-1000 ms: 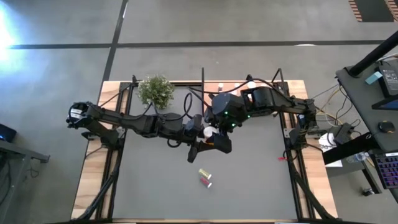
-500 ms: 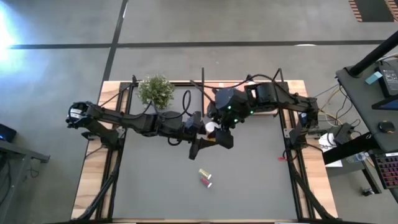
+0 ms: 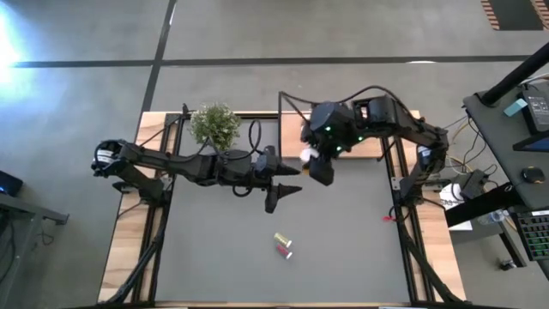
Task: Pick and place medicine bottles onto shelf by color
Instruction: Put the orange pill bottle on the shelf aligned with the other orange pill bottles
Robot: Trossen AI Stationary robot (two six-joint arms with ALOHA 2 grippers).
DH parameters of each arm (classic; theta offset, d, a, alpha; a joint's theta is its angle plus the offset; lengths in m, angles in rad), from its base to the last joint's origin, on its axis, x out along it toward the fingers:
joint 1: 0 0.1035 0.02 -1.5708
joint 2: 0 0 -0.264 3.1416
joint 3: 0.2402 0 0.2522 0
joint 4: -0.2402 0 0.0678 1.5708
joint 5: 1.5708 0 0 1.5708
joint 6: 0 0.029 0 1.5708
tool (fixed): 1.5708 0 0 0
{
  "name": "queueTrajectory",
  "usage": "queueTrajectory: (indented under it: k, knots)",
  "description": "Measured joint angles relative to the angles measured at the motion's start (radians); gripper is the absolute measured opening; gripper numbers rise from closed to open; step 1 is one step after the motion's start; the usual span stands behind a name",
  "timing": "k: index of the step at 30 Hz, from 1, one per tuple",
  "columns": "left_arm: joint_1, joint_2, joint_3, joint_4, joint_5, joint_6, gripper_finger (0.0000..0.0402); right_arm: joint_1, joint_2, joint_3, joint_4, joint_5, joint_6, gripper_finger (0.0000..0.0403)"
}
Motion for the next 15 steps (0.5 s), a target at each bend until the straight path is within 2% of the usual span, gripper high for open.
queueTrajectory:
  k: [3,8,12,15]
  knots:
    - [0.008,-0.001,0.000,-0.002,-0.001,0.000,0.0221,-0.011,-0.018,-0.001,-0.053,0.115,-0.013,0.0192]
    - [0.021,-0.007,-0.001,-0.007,-0.007,-0.003,0.0221,-0.012,-0.049,-0.068,-0.073,0.217,-0.014,0.0193]
    - [0.022,-0.023,-0.005,-0.016,-0.015,-0.003,0.0221,-0.021,-0.117,-0.237,-0.066,0.288,0.013,0.0193]
    - [0.022,-0.033,-0.006,-0.041,-0.044,-0.004,0.0221,-0.044,-0.206,-0.416,-0.017,0.298,0.052,0.0194]
